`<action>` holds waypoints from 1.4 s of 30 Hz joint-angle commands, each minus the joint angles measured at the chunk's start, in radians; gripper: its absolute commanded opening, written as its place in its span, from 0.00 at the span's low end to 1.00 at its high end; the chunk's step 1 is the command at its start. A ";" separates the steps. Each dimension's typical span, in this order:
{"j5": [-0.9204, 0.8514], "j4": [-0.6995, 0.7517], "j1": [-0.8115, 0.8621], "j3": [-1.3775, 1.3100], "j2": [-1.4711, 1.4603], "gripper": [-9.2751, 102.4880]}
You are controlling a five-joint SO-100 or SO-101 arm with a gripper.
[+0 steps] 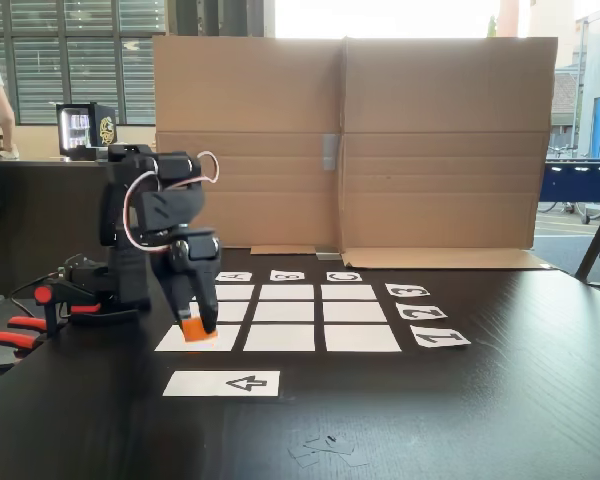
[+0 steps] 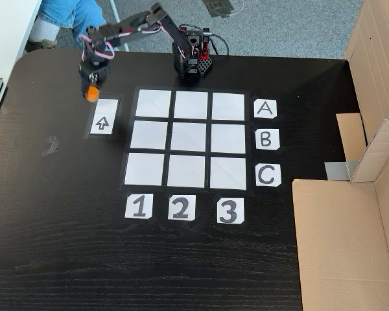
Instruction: Pick up the round, orange token and place it in the grid on square B2.
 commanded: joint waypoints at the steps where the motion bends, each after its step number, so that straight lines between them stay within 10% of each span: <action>1: -0.041 0.012 -0.009 0.120 0.322 0.08; 19: -0.072 0.114 -0.410 0.443 0.902 0.08; 42: 0.048 0.107 -0.877 0.488 0.670 0.08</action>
